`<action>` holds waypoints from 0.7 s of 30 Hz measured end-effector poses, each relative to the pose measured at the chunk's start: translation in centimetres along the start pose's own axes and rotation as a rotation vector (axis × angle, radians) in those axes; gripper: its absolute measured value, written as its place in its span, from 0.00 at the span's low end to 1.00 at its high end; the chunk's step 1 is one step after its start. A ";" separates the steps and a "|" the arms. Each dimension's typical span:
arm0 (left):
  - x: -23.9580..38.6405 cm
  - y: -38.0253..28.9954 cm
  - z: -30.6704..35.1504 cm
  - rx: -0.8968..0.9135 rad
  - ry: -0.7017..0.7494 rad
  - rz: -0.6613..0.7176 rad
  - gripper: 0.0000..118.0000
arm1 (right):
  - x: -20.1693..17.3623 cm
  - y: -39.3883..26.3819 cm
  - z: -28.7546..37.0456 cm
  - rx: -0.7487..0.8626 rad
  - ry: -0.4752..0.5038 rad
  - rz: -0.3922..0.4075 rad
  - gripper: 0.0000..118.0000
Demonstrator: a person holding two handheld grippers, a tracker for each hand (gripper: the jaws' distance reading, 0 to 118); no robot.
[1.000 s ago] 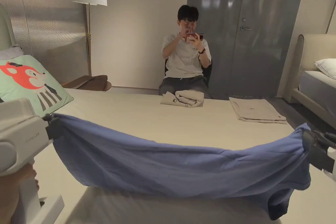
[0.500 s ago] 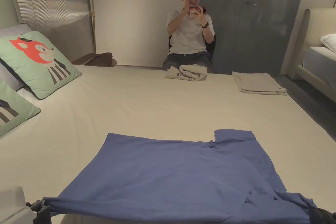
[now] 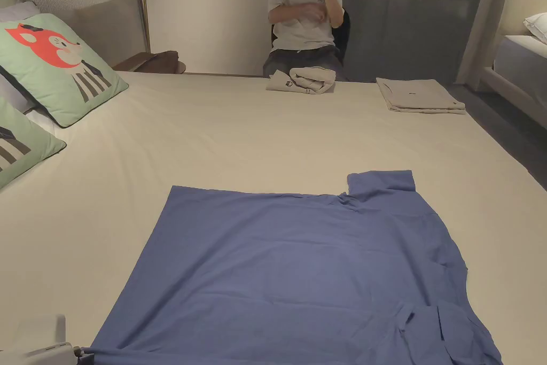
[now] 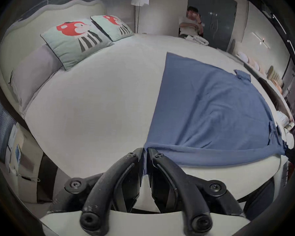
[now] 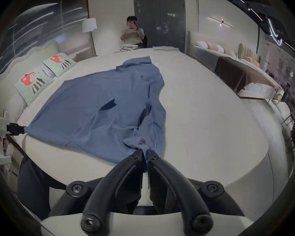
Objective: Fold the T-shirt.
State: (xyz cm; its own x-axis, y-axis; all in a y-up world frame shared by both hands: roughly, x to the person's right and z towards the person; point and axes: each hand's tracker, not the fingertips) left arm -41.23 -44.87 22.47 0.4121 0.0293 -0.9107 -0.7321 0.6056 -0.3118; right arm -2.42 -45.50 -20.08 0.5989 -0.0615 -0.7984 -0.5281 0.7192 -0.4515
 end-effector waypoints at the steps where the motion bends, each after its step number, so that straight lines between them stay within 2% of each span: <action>1: 0.2 -0.2 -0.2 -0.004 0.006 -0.012 0.02 | 0.1 -0.1 -0.2 -0.008 -0.006 0.001 0.03; 8: 0.5 -1.3 -0.8 -0.012 0.015 -0.043 0.03 | 0.4 -0.7 -1.2 -0.032 -0.035 0.005 0.03; 9: 0.5 -1.4 -0.8 -0.004 0.014 -0.039 0.07 | 0.3 -0.7 -1.1 -0.029 -0.035 0.007 0.04; 10: 0.5 -1.5 -0.6 0.009 0.007 -0.033 0.21 | 0.3 -0.6 -1.0 -0.023 -0.031 0.004 0.05; 11: 0.5 -1.6 -0.3 0.022 0.002 -0.029 0.43 | 0.2 -0.6 -0.8 -0.009 -0.012 -0.005 0.14; 12: 0.5 -1.6 0.1 0.036 0.000 -0.024 0.65 | 0.1 -0.3 -0.3 0.003 -0.009 -0.010 0.36; 13: 0.4 -1.5 0.6 0.069 -0.010 -0.013 0.88 | -0.1 0.0 0.2 0.034 -0.011 -0.013 0.69; 14: 0.4 -1.4 1.5 0.121 -0.035 0.000 0.93 | -0.3 0.5 0.8 0.069 -0.018 -0.001 0.84; 18: 1.1 0.0 5.6 0.344 -0.053 0.038 0.92 | -1.0 2.7 3.3 0.280 -0.009 -0.001 0.84; 21: 1.8 1.4 8.5 0.485 -0.065 0.061 0.92 | -1.1 4.6 4.4 0.431 -0.055 -0.003 0.84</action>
State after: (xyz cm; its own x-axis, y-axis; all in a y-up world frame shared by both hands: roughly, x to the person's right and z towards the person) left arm -36.94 -37.22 22.64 0.4205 0.1162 -0.8998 -0.4251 0.9014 -0.0822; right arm -2.87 -39.05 -19.49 0.6371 -0.0354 -0.7700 -0.2340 0.9429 -0.2370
